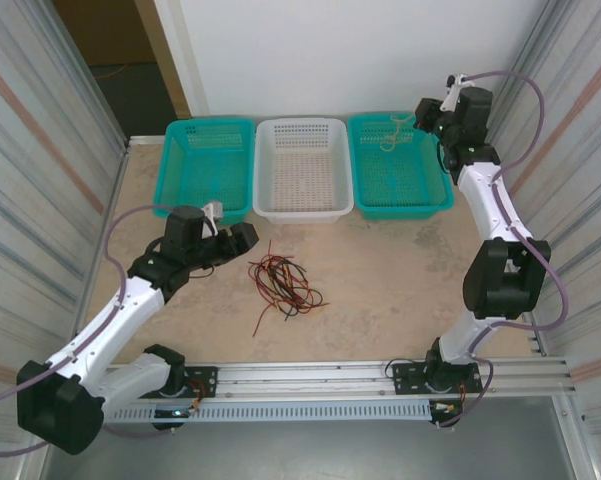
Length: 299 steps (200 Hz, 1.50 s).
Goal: Untangle the cables
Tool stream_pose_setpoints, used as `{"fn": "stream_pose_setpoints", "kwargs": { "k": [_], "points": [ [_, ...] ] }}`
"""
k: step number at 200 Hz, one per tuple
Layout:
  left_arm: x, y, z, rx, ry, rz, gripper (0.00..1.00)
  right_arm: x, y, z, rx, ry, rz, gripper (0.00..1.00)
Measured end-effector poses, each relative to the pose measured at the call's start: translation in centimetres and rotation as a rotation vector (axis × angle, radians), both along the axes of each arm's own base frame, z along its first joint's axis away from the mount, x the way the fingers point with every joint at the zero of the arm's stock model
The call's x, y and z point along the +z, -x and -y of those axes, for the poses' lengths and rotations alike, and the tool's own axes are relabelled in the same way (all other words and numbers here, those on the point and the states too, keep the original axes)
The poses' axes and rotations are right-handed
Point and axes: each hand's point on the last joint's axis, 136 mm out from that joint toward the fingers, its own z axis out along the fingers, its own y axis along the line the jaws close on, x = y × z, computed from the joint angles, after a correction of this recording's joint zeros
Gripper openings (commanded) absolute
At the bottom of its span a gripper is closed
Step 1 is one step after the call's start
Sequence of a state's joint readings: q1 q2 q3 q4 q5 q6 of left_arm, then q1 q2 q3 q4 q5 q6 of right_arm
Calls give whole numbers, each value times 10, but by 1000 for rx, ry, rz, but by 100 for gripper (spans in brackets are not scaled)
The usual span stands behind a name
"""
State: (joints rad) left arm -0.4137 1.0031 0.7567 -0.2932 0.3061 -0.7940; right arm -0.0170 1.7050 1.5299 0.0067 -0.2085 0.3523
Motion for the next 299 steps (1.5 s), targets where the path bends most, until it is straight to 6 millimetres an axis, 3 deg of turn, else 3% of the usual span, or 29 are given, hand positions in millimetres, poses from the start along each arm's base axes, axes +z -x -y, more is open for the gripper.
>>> {"fn": "stream_pose_setpoints", "kwargs": {
  "k": [37,58,114,116,120,125,157,186,212,236,267,299],
  "points": [
    [-3,-2,1,2,0,-9,68,-75,30,2,-20,-10,-166,36],
    [-5,-2,1,2,-3,-17,65,-97,51,8,-56,-9,-231,40],
    [-9,-3,2,0,-10,-27,66,-92,87,16,-97,-1,-288,50],
    [-9,-3,2,-1,-11,-27,66,-92,88,16,-97,-1,-295,54],
    [-9,-3,2,-2,-12,-26,66,-93,90,14,-94,0,-304,70],
    [-9,-3,2,-4,-13,-24,66,-93,92,11,-91,3,-320,73],
    [-9,-5,3,-8,-15,-24,65,-100,109,-29,-24,50,-404,71],
    [-11,-4,5,-19,-11,-35,64,-118,133,-65,63,87,-504,55],
    [-11,-3,6,-25,-7,-37,64,-133,144,-78,86,139,-602,37],
    [-10,-3,7,-29,-4,-39,63,-139,137,-79,83,168,-662,37],
    [-10,-2,8,-39,2,-42,62,-152,118,-82,80,202,-734,51],
    [-12,0,8,-41,-3,-50,62,-175,95,-82,61,249,-797,49]
  ]
}}
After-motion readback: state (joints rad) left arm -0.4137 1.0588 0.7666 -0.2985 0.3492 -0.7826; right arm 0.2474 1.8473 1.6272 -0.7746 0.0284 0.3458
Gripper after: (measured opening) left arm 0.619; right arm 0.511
